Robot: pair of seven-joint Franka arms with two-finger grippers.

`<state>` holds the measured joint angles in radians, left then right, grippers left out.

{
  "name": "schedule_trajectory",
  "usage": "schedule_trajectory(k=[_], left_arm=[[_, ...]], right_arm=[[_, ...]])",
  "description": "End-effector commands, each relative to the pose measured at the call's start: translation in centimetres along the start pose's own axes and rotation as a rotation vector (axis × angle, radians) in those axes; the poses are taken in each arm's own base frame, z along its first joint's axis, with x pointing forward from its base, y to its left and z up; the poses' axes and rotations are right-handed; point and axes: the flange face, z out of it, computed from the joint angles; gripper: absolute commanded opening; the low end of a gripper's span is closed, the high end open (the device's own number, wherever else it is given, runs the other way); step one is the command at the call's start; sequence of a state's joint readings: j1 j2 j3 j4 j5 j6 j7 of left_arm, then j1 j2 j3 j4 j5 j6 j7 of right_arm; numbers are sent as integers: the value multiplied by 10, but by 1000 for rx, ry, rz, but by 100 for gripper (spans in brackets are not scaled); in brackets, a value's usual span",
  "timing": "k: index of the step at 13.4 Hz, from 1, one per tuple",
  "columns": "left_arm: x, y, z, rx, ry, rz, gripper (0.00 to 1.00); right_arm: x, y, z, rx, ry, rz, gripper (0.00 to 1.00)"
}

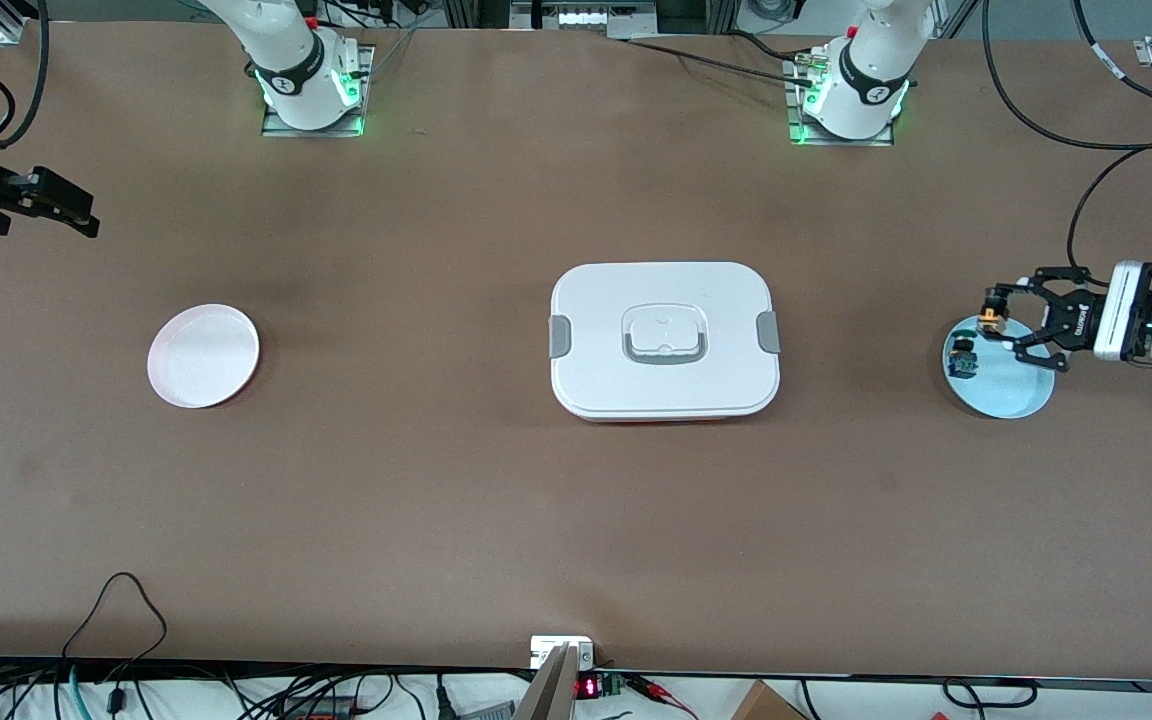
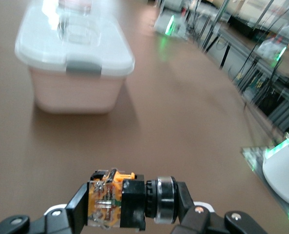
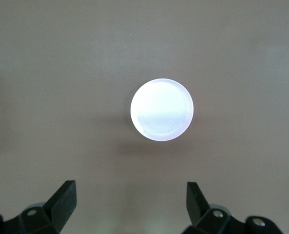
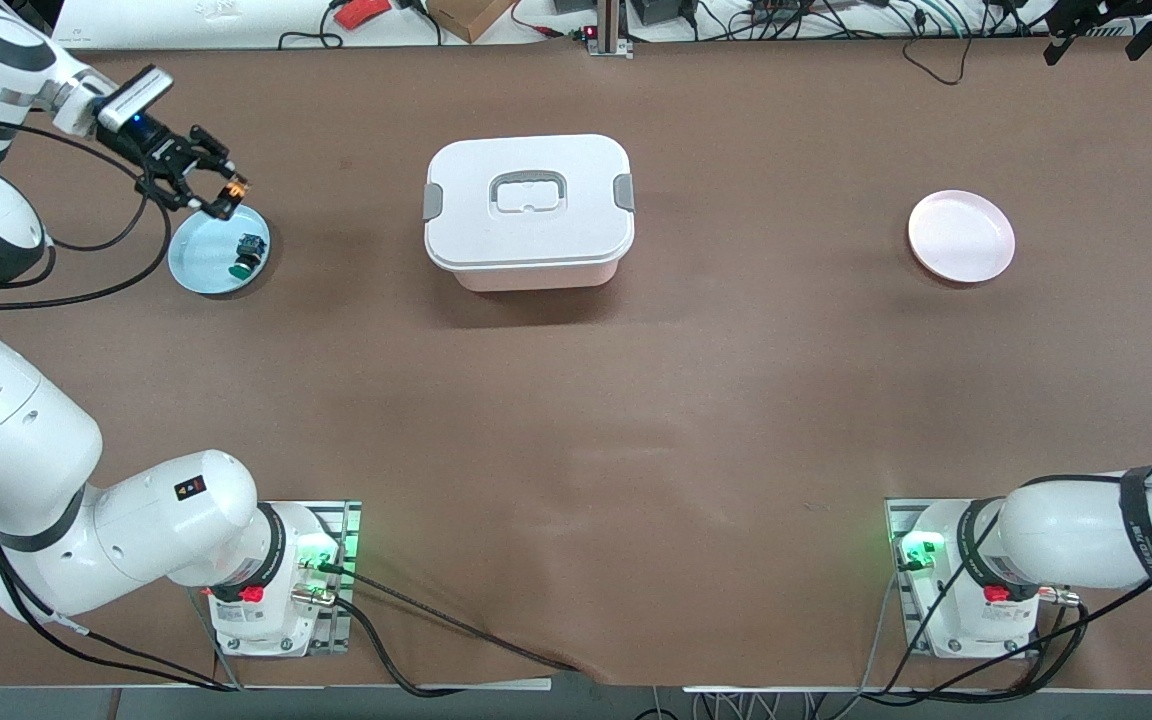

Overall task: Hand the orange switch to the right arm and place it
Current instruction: 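Lift the orange switch with the left gripper toward the box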

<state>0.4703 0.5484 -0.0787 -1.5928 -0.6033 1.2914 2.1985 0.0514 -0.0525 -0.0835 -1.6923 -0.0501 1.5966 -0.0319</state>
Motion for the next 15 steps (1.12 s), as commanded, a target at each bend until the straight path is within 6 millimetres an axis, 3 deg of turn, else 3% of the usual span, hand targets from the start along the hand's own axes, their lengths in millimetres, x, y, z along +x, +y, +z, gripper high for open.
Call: schedule_trajectory(k=[1, 3, 5, 7, 9, 12, 15], left_arm=[[48, -17, 31, -71, 240, 140, 0], [100, -32, 66, -107, 400, 233, 0], [139, -32, 80, -70, 512, 229, 0], [192, -30, 87, -48, 483, 163, 0], [243, -26, 113, -14, 495, 75, 0], [298, -26, 159, 74, 527, -1, 0], [337, -20, 172, 95, 488, -80, 0]], right_arm=[[-1, -1, -8, 14, 14, 27, 100], [-1, 0, -8, 16, 8, 32, 100], [0, -1, -11, 14, 16, 27, 100], [4, 0, -8, 15, 11, 24, 100], [5, -1, -8, 15, 11, 24, 100], [0, 2, -7, 69, -15, 28, 100], [1, -9, -4, 232, -29, 32, 100]])
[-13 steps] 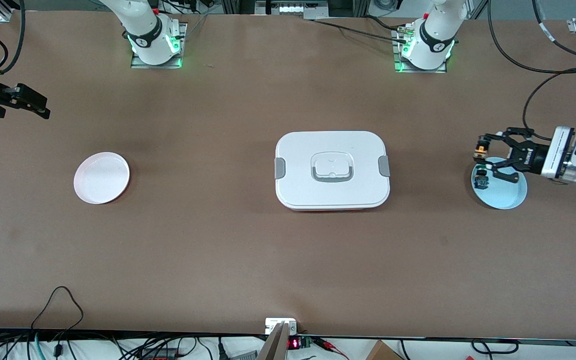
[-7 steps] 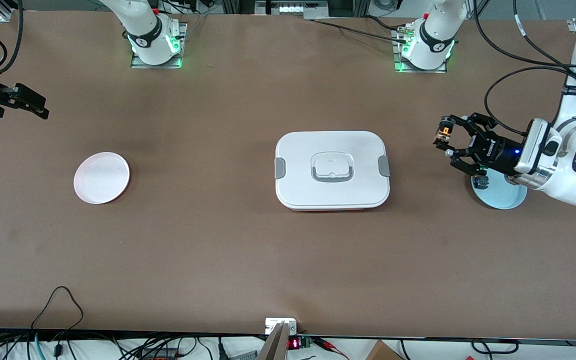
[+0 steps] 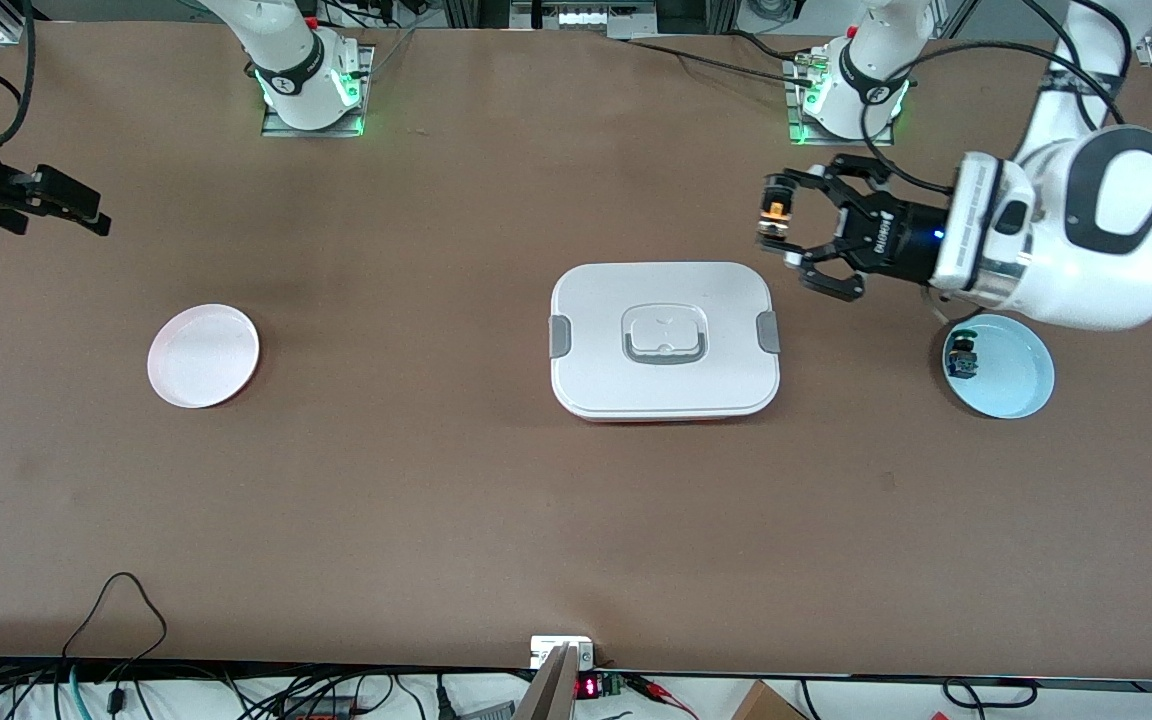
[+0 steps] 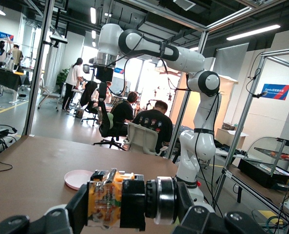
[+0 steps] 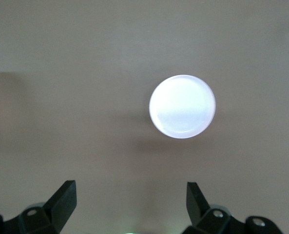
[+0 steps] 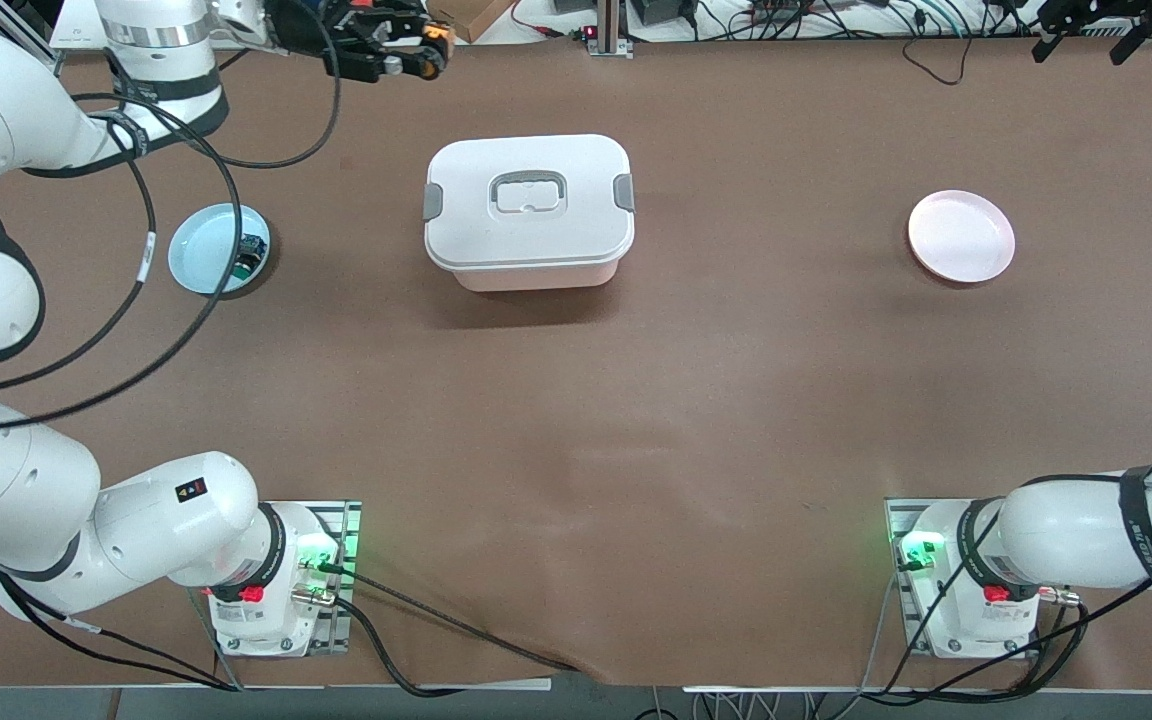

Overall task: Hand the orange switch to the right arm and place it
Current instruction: 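Lift the orange switch with the left gripper toward the box, then hold the switch with the left gripper while the right gripper reaches over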

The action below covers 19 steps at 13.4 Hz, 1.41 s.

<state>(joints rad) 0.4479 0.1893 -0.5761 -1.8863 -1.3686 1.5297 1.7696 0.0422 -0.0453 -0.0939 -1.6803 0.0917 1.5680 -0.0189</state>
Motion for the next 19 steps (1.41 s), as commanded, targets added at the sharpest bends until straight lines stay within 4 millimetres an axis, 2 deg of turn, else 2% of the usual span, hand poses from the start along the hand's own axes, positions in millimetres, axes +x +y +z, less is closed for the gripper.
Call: schedule_trajectory(k=[1, 3, 6, 8, 10, 12, 14, 17, 19], left_arm=[[12, 15, 3, 49, -13, -46, 0], [10, 16, 1, 48, -13, -48, 0], [10, 16, 1, 48, -12, -48, 0], [10, 16, 1, 48, -12, -48, 0], [10, 16, 0, 50, -13, -48, 0], [11, 16, 1, 47, -11, -47, 0], [12, 16, 2, 43, -8, -46, 0], [16, 16, 1, 45, 7, -43, 0], [18, 16, 6, 42, 28, -47, 0]], right_arm=[[0, -14, -3, 150, -15, -16, 100], [0, -36, -1, 267, -24, -38, 100], [1, -97, 12, 372, -66, -118, 100], [1, -129, 15, 492, -84, -138, 100], [6, -145, 22, 601, -117, -134, 100], [15, -158, 35, 738, -166, -110, 100], [27, -174, 56, 845, -225, -88, 100], [37, -221, 91, 1019, -320, -63, 100], [41, -255, 97, 1136, -311, 3, 100]])
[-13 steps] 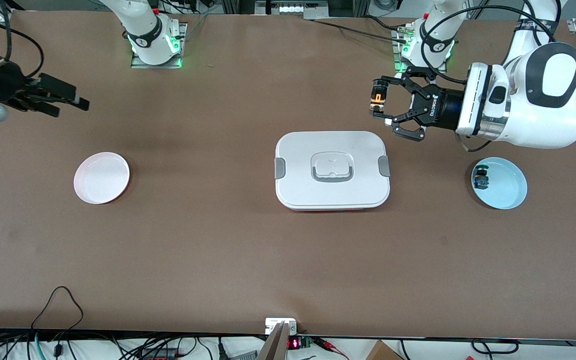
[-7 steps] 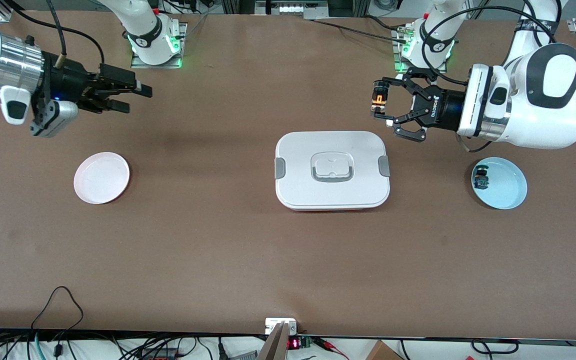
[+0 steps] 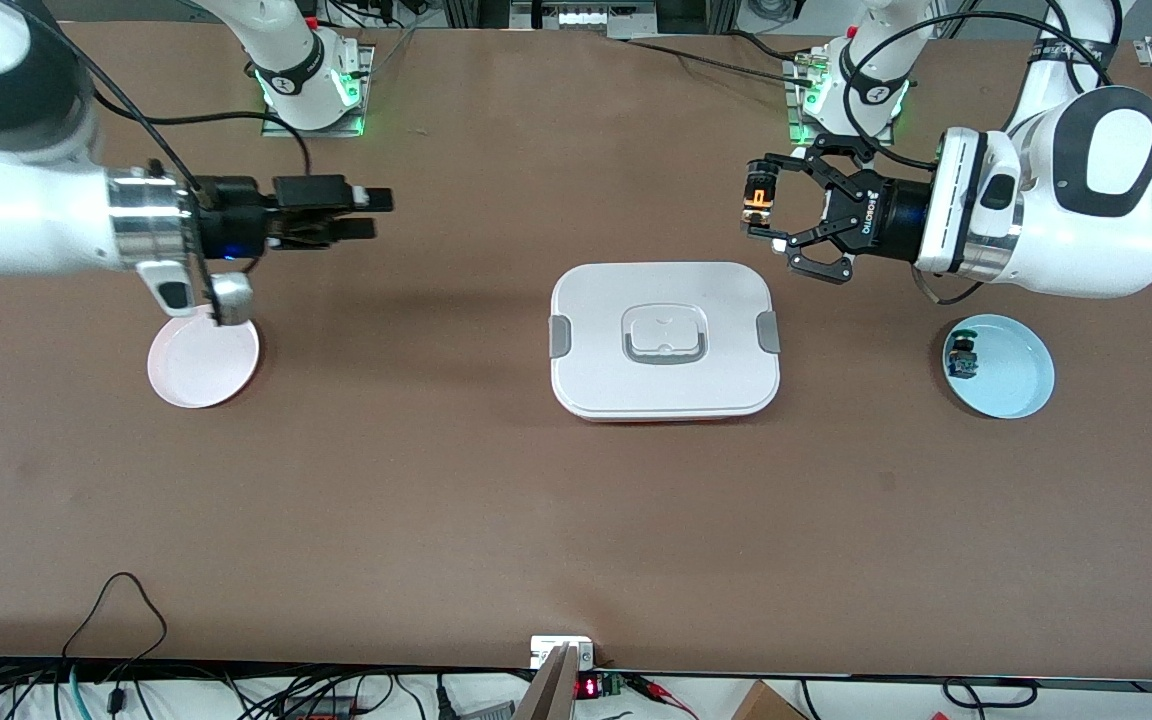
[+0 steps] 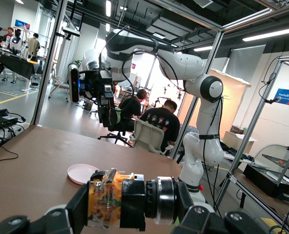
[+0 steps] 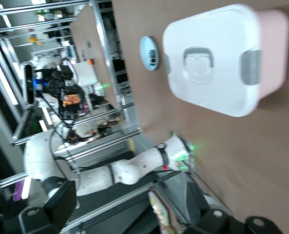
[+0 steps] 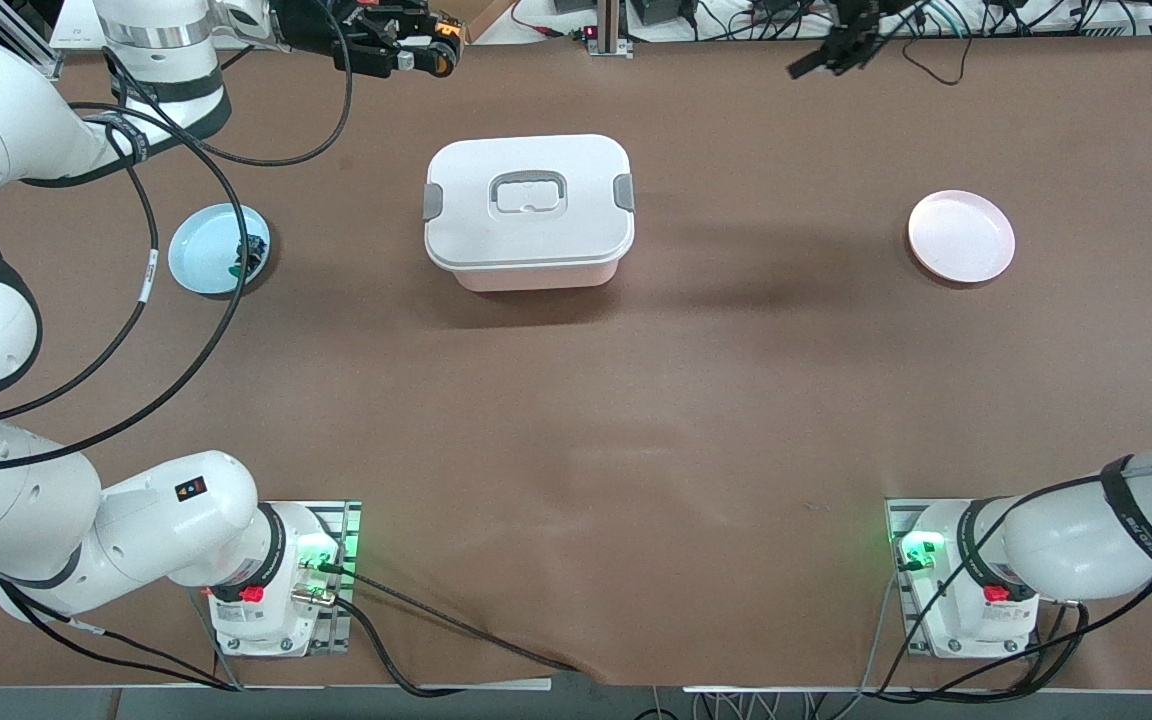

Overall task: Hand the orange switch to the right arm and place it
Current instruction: 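Hold the switch with the left gripper while the right gripper reaches over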

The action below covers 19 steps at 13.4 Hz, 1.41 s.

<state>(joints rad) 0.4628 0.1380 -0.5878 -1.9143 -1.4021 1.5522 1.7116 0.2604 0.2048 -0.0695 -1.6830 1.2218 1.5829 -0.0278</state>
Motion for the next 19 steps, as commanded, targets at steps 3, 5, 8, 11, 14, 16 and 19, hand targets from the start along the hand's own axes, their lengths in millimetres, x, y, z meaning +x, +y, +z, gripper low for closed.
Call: schedule_trajectory(k=[3, 5, 8, 11, 14, 16, 19], left_arm=[[7, 6, 2, 5, 26, -4, 0], [8, 6, 4, 3, 31, -13, 0], [8, 6, 5, 2, 33, -17, 0], [8, 6, 6, 0, 33, -19, 0], [7, 7, 5, 0, 34, -20, 0], [8, 7, 5, 0, 34, -19, 0], [7, 7, 4, 1, 35, -19, 0]], right_arm=[[15, -39, 87, 226, 126, 153, 100], [21, -41, 121, 345, 150, 257, 100], [19, -43, 153, 433, 115, 335, 100], [11, -47, 192, 460, 126, 362, 100], [3, -46, 229, 486, 153, 397, 100], [-1, -47, 240, 473, 156, 372, 100], [-9, -50, 262, 471, 166, 353, 100]])
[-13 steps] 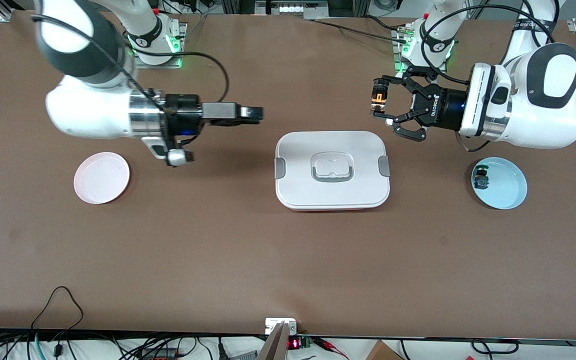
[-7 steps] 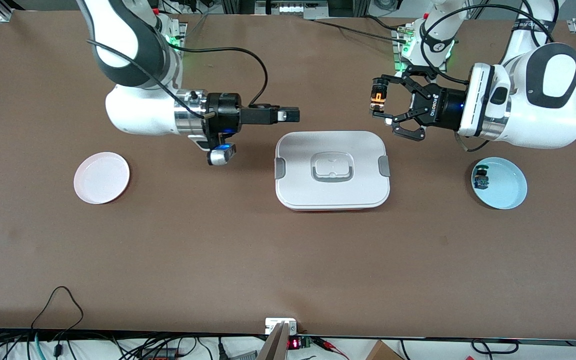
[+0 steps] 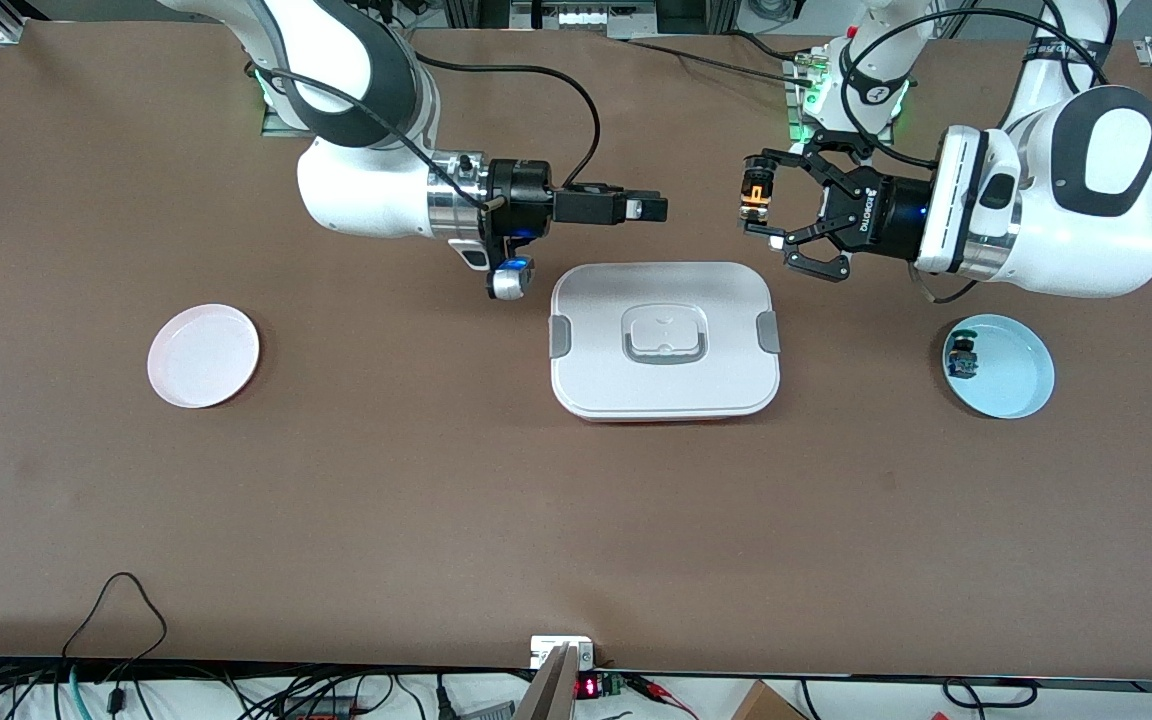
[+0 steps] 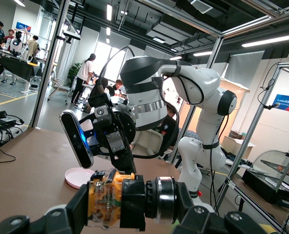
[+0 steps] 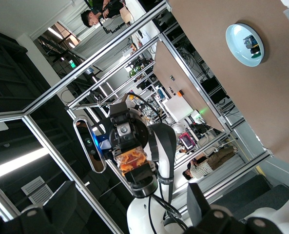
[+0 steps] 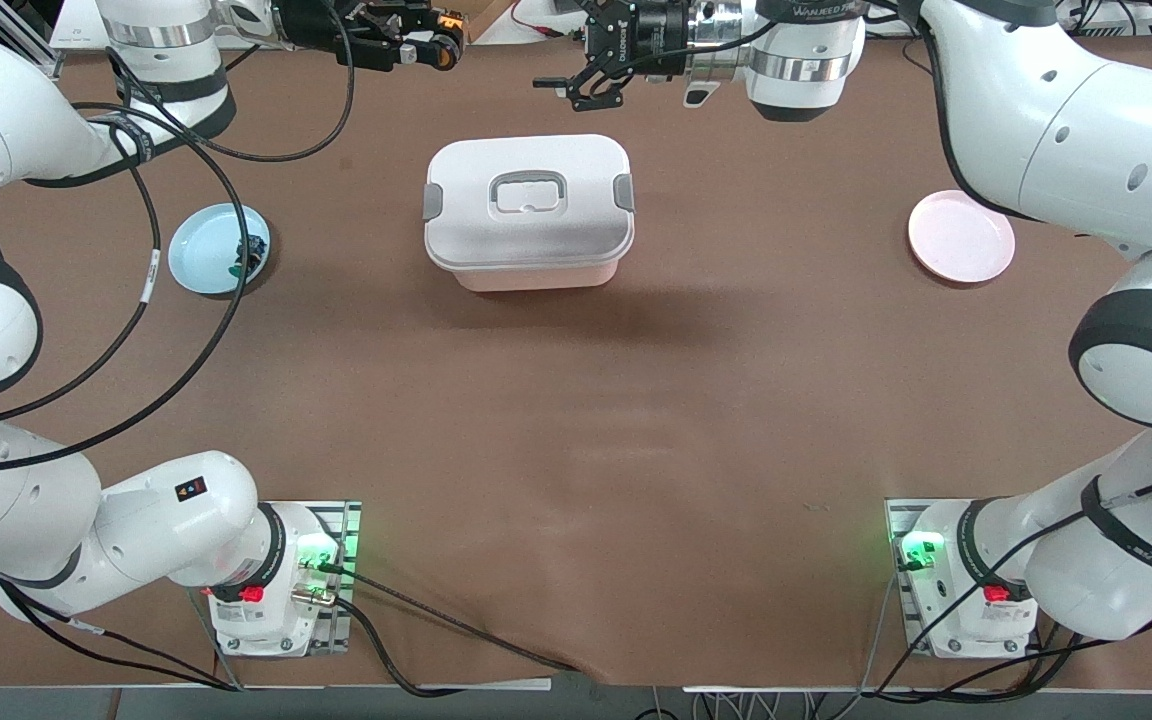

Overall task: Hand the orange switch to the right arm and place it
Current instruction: 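Hold the switch with the left gripper while the right gripper reaches over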

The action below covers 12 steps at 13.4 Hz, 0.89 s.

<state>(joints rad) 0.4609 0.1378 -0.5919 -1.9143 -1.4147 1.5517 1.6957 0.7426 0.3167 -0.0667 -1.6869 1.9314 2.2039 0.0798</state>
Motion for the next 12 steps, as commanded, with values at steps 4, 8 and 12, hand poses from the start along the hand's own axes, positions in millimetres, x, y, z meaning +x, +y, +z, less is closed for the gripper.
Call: schedule_trajectory(k=[4, 8, 12], left_arm=[[6, 6, 0, 6, 24, -2, 0], [5, 6, 1, 6, 24, -2, 0], [10, 8, 3, 9, 38, 5, 0]], right_arm=[[-12, -3, 29, 23, 50, -48, 100], [-15, -4, 39, 22, 71, -120, 100], [-16, 5, 46, 41, 88, -129, 100]])
